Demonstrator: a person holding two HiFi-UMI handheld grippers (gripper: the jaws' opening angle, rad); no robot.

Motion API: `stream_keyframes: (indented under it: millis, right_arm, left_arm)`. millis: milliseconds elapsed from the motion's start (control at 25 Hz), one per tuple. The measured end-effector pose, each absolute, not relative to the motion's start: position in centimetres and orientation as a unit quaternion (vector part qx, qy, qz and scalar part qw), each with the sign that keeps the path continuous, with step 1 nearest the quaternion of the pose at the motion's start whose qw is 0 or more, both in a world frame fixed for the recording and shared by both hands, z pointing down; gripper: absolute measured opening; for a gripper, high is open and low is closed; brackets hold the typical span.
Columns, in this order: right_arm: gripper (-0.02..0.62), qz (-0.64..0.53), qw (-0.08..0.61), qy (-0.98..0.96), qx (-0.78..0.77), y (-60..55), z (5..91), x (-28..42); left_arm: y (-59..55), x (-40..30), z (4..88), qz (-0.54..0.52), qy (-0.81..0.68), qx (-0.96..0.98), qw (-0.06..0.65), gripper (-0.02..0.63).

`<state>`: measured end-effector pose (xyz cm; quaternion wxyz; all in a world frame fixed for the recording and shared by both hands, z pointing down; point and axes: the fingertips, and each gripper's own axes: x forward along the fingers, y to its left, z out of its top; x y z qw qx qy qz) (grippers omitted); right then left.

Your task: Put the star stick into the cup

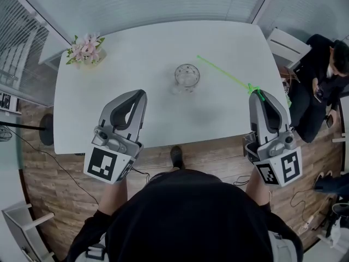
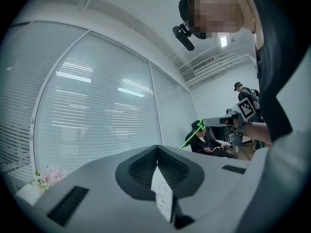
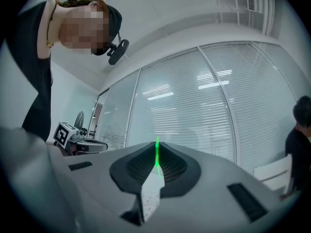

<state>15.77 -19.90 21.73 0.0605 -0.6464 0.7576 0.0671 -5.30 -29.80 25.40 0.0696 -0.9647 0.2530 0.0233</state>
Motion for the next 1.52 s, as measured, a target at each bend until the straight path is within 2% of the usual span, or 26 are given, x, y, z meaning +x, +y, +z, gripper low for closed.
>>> stream_keyframes:
  millis: [600, 1120, 1520]
  right_arm:
    - [0.023, 0.057, 0.071, 0.765, -0.637, -22.4, 21.9, 16.5]
    - [0.023, 0.061, 0.08, 0.81, -0.578, -22.3, 21.4, 20.5]
    - [0.023, 0.053, 0.081, 0.845, -0.526, -22.6, 22.2, 22.1]
  left_arm:
    - [-33.2, -4.8, 26.7, 0.015, 0.256, -0.966, 0.043, 0.011]
    - [-30.8, -0.9, 24.6, 0.04, 0.302, -0.951, 0.055, 0.011]
    - [-28.6, 0.5, 25.3, 0.015, 0.355, -0.933, 0.059, 0.011]
